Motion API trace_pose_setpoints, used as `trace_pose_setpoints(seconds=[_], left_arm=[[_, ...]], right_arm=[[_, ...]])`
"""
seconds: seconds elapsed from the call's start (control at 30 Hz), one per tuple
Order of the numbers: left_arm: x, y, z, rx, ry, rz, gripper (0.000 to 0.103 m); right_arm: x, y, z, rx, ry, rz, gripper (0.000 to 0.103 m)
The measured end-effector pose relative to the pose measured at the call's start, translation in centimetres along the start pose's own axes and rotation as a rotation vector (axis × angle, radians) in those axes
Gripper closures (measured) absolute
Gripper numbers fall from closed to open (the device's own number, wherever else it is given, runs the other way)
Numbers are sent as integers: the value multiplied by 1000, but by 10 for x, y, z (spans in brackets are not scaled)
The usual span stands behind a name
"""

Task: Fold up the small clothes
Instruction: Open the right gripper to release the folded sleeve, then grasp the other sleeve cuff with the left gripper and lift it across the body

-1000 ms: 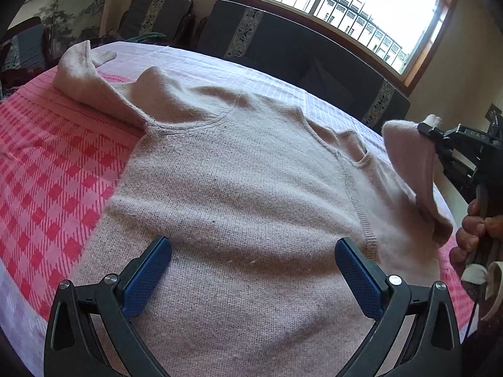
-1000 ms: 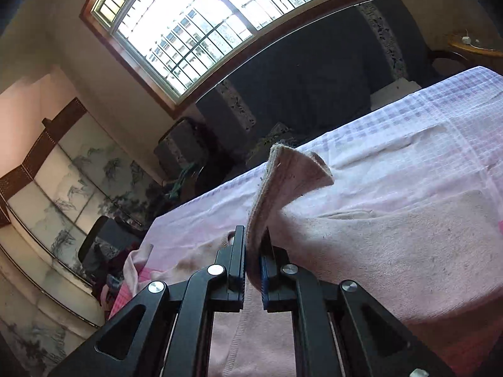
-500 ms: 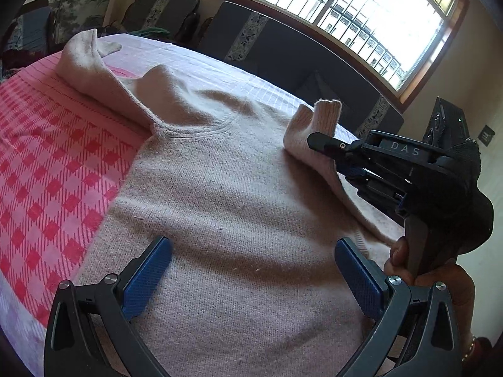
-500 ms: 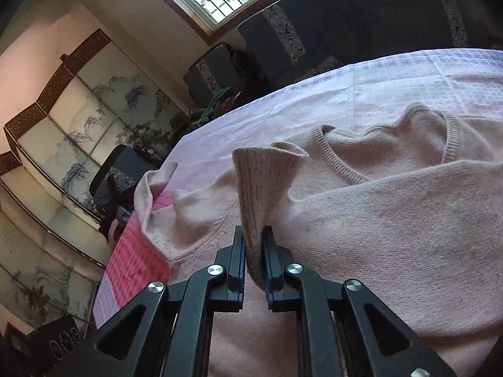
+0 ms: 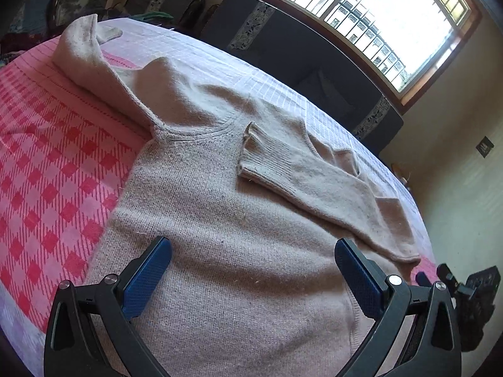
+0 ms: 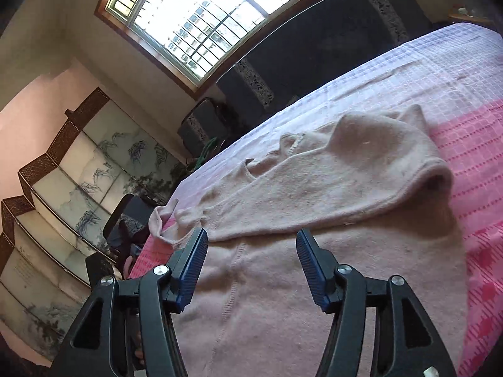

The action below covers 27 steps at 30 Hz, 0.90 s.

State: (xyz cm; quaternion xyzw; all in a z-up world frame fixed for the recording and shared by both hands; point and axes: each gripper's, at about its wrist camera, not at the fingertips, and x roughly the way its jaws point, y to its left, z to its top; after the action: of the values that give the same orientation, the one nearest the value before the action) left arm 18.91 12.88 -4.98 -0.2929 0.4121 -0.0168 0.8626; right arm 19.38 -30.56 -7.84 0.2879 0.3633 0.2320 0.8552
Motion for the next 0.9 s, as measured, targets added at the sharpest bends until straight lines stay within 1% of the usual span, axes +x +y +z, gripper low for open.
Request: trace_pose_setpoints(seconds=[0.07, 0.1, 0.13, 0.2, 0.27, 0.3, 0.33, 0.37, 0.4, 0.43, 0.47, 0.5, 0.53, 0.57, 0.63, 0.67, 0.7, 0.73, 0.77, 0.8, 0.83, 0.9], left_arm=[[12, 2, 18, -50, 70, -25, 0], [20, 1, 26, -51, 107, -11, 0], [25, -2, 33, -43, 124, 1, 0], [31, -7, 44, -49, 141, -7, 0], [43, -11, 53, -41, 180, -13, 0], [49, -12, 56, -37, 194, 2, 1], [50, -14, 59, -31, 167, 9, 2], [52, -16, 62, -23, 150, -1, 2], [57, -18, 65, -10, 151, -11, 12], [63, -20, 66, 11, 157, 3, 31], [66, -25, 68, 49, 144, 43, 40], [70, -28, 70, 85, 146, 71, 70], [76, -29, 71, 105, 168, 89, 89], [78, -28, 73, 104, 171, 86, 89], [73, -29, 78, 116, 140, 86, 89], [66, -30, 81, 123, 105, 68, 90], [55, -30, 84, 128, 45, 45, 89], [45, -29, 86, 137, -19, 52, 90], [39, -28, 88, 155, -80, 94, 90], [40, -26, 88, 176, -116, 140, 90], [47, -20, 86, 181, -105, 155, 90], [66, -6, 79, 160, -35, 150, 90]], right_arm=[[-12, -24, -7, 62, -17, -24, 46], [-15, -32, -9, 98, -24, -9, 46], [-17, -37, -9, 128, -38, 17, 46], [-18, -38, -8, 131, -57, 17, 43], [-14, -45, -7, 161, -43, 35, 40], [-13, -48, -8, 177, -37, 45, 40], [-14, -51, -8, 188, -43, 48, 40], [-18, -56, -9, 202, -56, 56, 38], [-20, -60, -10, 223, -67, 71, 37], [-22, -65, -11, 245, -78, 88, 38], [-25, -68, -13, 259, -93, 110, 38], [-26, -70, -13, 267, -104, 121, 38], [-27, -71, -14, 270, -111, 127, 38], [-28, -71, -14, 268, -112, 126, 38], [-28, -70, -14, 260, -109, 122, 38], [-28, -70, -13, 258, -108, 121, 38], [-28, -70, -13, 259, -110, 123, 38], [-29, -71, -13, 261, -113, 127, 38], [-30, -72, -14, 264, -117, 130, 38], [-30, -73, -13, 265, -119, 131, 38], [-30, -73, -13, 264, -119, 130, 38], [-30, -72, -13, 257, -114, 125, 37]])
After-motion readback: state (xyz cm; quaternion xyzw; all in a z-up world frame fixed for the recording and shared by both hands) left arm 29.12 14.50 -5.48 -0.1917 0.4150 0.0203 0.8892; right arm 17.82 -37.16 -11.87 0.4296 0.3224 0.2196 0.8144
